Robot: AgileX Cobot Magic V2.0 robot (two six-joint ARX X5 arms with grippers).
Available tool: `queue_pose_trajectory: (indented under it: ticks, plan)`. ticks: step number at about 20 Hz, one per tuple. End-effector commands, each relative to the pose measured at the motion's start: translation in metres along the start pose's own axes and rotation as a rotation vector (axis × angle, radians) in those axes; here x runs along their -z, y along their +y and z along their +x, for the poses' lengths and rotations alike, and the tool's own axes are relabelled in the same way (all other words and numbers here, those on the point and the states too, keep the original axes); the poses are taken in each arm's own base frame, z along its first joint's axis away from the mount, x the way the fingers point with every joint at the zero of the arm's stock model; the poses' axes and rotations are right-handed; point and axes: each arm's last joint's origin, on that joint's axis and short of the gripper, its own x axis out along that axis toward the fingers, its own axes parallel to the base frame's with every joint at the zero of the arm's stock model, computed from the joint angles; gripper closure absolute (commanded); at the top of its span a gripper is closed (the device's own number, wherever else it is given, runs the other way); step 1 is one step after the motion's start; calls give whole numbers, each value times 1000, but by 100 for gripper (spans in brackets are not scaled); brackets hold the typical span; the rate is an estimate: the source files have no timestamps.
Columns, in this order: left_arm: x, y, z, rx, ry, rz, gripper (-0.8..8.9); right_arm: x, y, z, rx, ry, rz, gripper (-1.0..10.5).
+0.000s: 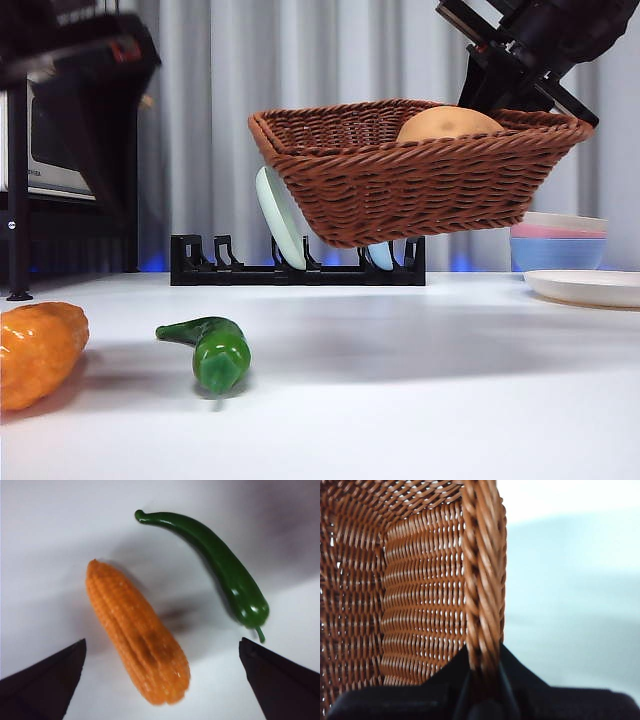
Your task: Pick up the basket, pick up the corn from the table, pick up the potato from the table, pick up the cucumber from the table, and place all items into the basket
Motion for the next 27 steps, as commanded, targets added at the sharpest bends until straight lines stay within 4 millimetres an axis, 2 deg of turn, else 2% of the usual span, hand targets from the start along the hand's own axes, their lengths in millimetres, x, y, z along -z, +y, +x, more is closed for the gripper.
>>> queue_pose_trajectory:
  ticks: [1, 5, 9, 12, 13, 14, 16, 18, 20, 22, 24, 27]
  plan:
    - [-6, 12, 18, -20, 71, 20, 220, -2, 2, -3, -14, -16, -21, 962]
    - [-16, 26, 49, 17, 166, -27, 220, -2, 2, -3, -14, -16, -20, 963]
    - [-19, 27, 75, 85, 254, -42, 221, -1, 2, -3, -13, -12, -19, 963]
    - [-16, 27, 95, 42, 314, -30, 238, -1, 2, -3, -12, -7, -17, 962]
    - [-17, 27, 98, 30, 311, -29, 333, -1, 2, -3, -11, -5, -16, 963]
    - [-18, 28, 98, 17, 296, -27, 478, -1, 2, -3, -11, -4, -17, 962]
    - [-19, 27, 98, 14, 277, -18, 849, -1, 2, -3, -10, -4, -19, 963]
    - [-19, 27, 97, 25, 278, 8, 822, -1, 2, -3, -10, -4, -18, 962]
    - [-19, 27, 89, 40, 267, 32, 822, -1, 2, -3, -4, -6, -19, 963]
    - [-20, 28, 67, 58, 207, 56, 822, -1, 1, -3, 23, -12, -19, 963]
    - [-19, 29, 30, 112, 105, 58, 822, -1, 1, -3, 37, -15, -20, 963]
    - [-20, 27, -46, 333, -146, 67, 822, -1, 1, -3, 36, -15, -23, 963]
